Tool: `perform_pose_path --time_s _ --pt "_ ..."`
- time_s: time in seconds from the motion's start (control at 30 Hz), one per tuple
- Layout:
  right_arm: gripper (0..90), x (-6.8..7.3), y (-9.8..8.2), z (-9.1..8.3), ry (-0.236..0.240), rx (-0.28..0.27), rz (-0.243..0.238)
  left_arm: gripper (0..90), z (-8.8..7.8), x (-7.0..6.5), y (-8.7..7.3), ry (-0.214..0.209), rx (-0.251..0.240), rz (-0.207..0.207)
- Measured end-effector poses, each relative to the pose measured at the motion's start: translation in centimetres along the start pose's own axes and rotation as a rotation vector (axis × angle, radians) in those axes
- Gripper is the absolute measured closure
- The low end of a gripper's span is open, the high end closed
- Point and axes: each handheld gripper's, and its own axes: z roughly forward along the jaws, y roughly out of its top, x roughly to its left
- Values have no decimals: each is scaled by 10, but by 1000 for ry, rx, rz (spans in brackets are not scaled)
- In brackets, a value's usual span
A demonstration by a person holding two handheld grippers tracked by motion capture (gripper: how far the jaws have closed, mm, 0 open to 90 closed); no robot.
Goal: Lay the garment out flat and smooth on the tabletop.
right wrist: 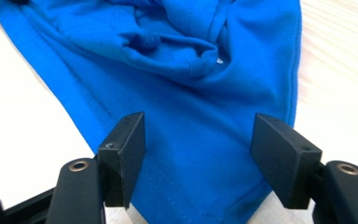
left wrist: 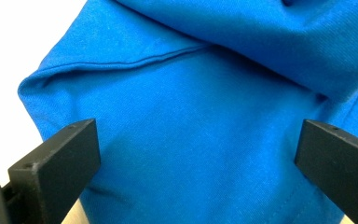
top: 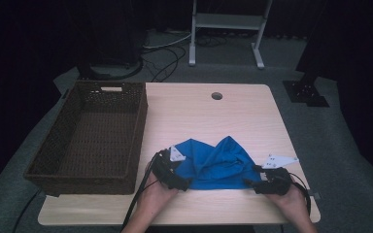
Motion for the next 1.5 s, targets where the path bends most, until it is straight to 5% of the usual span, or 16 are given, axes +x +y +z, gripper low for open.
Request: perform_pose_path --time_s 0.3,0.67,1.17,1.5 --pt "330 8 0 -6 -17 7 -19 0 -5 -7 -10 -2 -39 1" --pt "351 4 17 -16 -17 -104 -4 0 -5 -8 -12 0 -48 -1" --pt "375 9 46 -4 66 -189 -34 0 -5 -8 -12 -1 -48 -1" --pt "384 24 70 17 130 -211 -90 0 -5 -8 -12 -1 -50 -4"
